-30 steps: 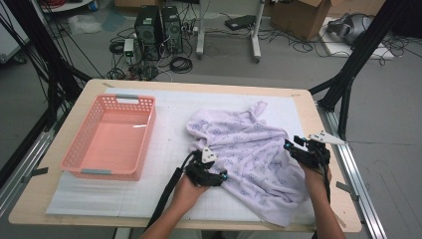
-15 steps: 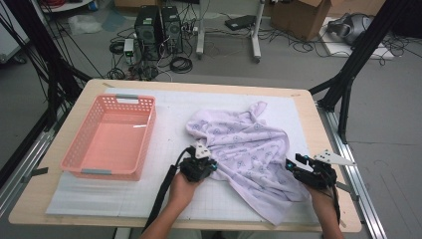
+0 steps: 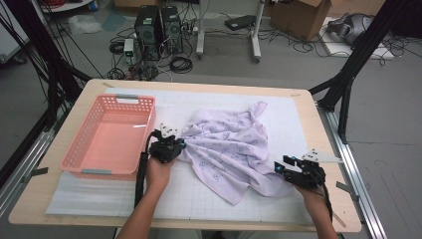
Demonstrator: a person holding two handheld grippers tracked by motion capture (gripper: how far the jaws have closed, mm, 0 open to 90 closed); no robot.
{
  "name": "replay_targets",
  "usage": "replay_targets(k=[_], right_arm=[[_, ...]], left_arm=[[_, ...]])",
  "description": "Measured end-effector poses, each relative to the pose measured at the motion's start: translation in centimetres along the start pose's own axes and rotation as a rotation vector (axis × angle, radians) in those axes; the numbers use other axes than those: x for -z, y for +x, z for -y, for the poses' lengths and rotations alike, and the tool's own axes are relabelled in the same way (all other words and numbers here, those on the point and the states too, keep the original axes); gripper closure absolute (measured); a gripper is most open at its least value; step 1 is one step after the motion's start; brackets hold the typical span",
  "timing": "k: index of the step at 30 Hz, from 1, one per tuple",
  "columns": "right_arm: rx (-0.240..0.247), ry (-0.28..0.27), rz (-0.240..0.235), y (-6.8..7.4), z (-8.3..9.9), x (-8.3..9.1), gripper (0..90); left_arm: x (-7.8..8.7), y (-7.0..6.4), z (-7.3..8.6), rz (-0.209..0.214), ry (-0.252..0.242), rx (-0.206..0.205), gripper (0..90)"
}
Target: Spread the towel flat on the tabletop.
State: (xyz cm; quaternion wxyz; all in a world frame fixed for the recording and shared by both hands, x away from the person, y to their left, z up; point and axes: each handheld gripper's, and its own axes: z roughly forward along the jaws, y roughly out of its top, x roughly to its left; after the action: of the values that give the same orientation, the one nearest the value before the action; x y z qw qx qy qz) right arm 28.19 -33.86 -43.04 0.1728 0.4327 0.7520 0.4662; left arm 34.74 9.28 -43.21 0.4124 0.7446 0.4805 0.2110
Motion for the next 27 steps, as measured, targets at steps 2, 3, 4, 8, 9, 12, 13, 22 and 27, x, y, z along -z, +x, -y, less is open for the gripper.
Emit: replay_targets(k=[2, 3, 4, 8, 9, 12, 13, 22, 27], right_arm=[[0.025, 0.016, -0.056, 0.9, -0.3, -0.9, 49.0], [0.044, 0.029, -0.077, 1.3, -0.5, -1.5, 49.1], [0.054, 0.046, -0.096, 1.8, -0.7, -2.0, 49.0], [0.099, 0.125, -0.143, 3.5, -1.1, -4.6, 50.5], [0.118, 0.147, -0.121, 3.9, -1.2, -5.2, 53.9], [0.157, 0.187, -0.034, 4.0, -1.6, -6.2, 75.7], [0.167, 0.193, -0.012, 3.8, -1.8, -6.3, 82.2], [0.164, 0.199, 0.202, 0.3, -3.8, -6.3, 88.0], [0.095, 0.185, 0.323, -2.5, -4.3, -6.1, 88.3]], left_arm=[[0.2, -0.4, 0.3, 0.037, -0.008, 0.012, 63.1], [0.3, -0.6, 0.5, 0.05, -0.005, 0.012, 58.3], [0.5, -0.8, 0.6, 0.057, -0.009, 0.01, 53.4], [1.5, -1.7, 1.1, 0.086, -0.037, -0.018, 44.2], [1.7, -1.8, 1.2, 0.097, -0.04, -0.024, 44.0], [2.3, -2.1, 1.6, 0.119, -0.052, -0.028, 43.2], [2.4, -2.2, 1.7, 0.125, -0.056, -0.029, 43.1], [2.9, -3.7, 3.2, 0.164, -0.05, -0.08, 43.2], [2.9, -4.9, 3.7, 0.22, -0.035, -0.092, 45.6]])
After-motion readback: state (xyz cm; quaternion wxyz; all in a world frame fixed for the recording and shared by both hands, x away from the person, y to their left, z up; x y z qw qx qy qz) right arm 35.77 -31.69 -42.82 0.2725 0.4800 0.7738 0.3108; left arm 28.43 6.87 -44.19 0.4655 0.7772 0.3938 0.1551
